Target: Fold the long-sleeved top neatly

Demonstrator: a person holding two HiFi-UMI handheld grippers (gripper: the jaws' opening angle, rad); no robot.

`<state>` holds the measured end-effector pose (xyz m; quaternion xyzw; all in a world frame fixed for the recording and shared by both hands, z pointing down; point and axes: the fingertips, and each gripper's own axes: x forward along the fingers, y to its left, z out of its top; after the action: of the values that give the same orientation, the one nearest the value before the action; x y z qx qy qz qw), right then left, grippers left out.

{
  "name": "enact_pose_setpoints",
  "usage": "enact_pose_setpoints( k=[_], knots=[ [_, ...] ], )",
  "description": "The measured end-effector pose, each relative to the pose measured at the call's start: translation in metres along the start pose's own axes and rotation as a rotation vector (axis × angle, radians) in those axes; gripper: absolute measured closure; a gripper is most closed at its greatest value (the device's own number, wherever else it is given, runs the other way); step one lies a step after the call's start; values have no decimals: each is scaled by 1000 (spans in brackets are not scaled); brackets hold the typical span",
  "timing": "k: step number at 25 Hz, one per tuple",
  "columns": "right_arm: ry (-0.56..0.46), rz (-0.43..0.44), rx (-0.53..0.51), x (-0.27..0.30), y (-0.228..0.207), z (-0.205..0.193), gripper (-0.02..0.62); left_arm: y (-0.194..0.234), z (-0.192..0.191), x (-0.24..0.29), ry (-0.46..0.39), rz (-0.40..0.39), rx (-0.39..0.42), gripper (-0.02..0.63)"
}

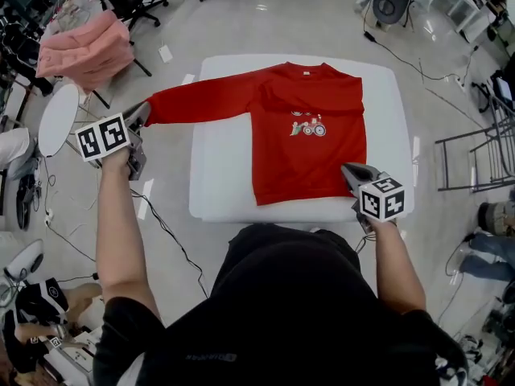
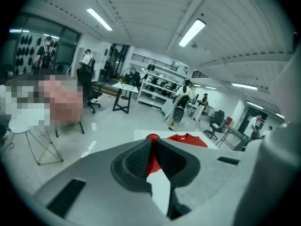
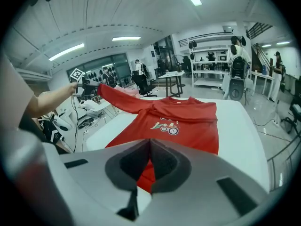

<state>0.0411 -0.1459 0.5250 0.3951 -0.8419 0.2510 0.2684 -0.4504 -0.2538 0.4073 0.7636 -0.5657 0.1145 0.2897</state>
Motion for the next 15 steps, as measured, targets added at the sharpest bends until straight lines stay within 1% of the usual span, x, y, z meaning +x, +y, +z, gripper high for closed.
enact_pose_setpoints(
  k=[4,7,9,12,15],
  knots=[
    [-26,-22,35,-1,-1,3,591,-64,43,1,-20,-146,105,577],
    [-25,-14,47,-5,0,-2,591,-120,69,0,-26,-254,133,578],
    [-29,-9,47,-6,-3,-2,591,-154,85,1,-25,-309,162,578],
    [-44,-1,47,-10,-9,4,591,-197,102,13,-14,-352,211,578],
    [-56,12,43,-20,-19,8,591,-236,107,35,16,-365,251,578]
  ],
)
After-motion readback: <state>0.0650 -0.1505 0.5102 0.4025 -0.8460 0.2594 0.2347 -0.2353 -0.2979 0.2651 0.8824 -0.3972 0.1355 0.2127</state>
